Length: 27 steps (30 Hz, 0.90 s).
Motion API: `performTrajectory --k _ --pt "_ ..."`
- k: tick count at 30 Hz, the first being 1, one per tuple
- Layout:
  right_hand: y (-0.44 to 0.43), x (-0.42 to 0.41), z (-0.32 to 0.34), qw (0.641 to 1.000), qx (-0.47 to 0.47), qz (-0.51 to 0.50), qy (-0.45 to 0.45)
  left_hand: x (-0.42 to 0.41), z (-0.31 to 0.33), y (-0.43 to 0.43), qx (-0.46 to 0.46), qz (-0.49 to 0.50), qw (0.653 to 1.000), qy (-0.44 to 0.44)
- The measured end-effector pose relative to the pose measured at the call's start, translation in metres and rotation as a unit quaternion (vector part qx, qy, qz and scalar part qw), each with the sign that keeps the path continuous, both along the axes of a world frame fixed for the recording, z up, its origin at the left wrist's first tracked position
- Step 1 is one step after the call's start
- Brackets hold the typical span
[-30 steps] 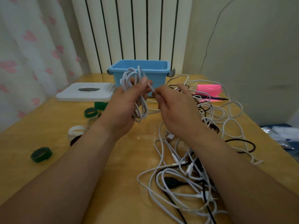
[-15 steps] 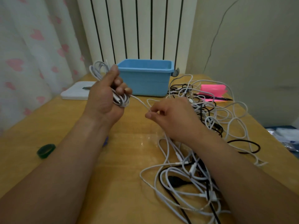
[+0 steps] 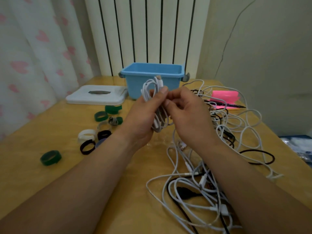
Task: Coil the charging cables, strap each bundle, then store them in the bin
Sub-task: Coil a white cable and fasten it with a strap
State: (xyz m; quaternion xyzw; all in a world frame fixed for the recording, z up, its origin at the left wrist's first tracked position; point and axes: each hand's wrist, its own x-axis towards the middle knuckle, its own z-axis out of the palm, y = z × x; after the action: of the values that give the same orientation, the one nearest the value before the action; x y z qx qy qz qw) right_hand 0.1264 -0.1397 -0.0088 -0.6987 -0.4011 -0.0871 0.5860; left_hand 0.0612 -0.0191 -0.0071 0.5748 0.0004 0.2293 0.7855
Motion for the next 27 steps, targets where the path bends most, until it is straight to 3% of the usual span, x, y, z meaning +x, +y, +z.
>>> performTrajectory --k 4,7,11,14,18,19,21,23,24,27 --pt "0.001 0.001 -0.005 0.992 -0.080 -0.006 -0.101 -0.001 -0.001 0.002 -0.009 0.037 0.999 -0.006" --pt "0.001 -0.001 -0.005 0.988 -0.061 -0.056 -0.130 0.001 -0.001 0.010 -0.014 0.097 0.995 0.005" --pt "0.000 -0.001 -0.007 0.975 -0.054 -0.105 -0.189 0.002 -0.010 0.016 0.099 0.134 0.983 0.073" --pt "0.008 0.005 -0.018 0.970 -0.106 -0.109 -0.191 0.003 -0.011 0.008 0.184 0.122 0.967 0.131" --pt "0.009 0.017 -0.013 0.982 -0.095 -0.098 -0.131 0.003 -0.014 0.002 0.246 0.094 0.952 0.153" --pt "0.009 0.017 -0.007 0.988 -0.107 -0.065 -0.094 0.002 -0.014 0.003 0.282 0.091 0.944 0.143" --pt "0.012 0.012 0.006 0.981 -0.180 -0.012 -0.067 0.003 -0.014 0.007 0.416 0.095 0.894 0.135" --pt "0.013 0.010 0.015 0.963 -0.234 -0.027 -0.134 0.000 -0.006 0.004 0.535 0.110 0.824 0.150" --pt "0.013 0.008 0.019 0.953 -0.240 -0.052 -0.177 -0.002 -0.002 0.002 0.550 0.120 0.813 0.148" --pt "0.006 0.004 0.026 0.932 -0.233 -0.118 -0.251 -0.012 0.001 -0.004 0.422 0.145 0.888 0.113"
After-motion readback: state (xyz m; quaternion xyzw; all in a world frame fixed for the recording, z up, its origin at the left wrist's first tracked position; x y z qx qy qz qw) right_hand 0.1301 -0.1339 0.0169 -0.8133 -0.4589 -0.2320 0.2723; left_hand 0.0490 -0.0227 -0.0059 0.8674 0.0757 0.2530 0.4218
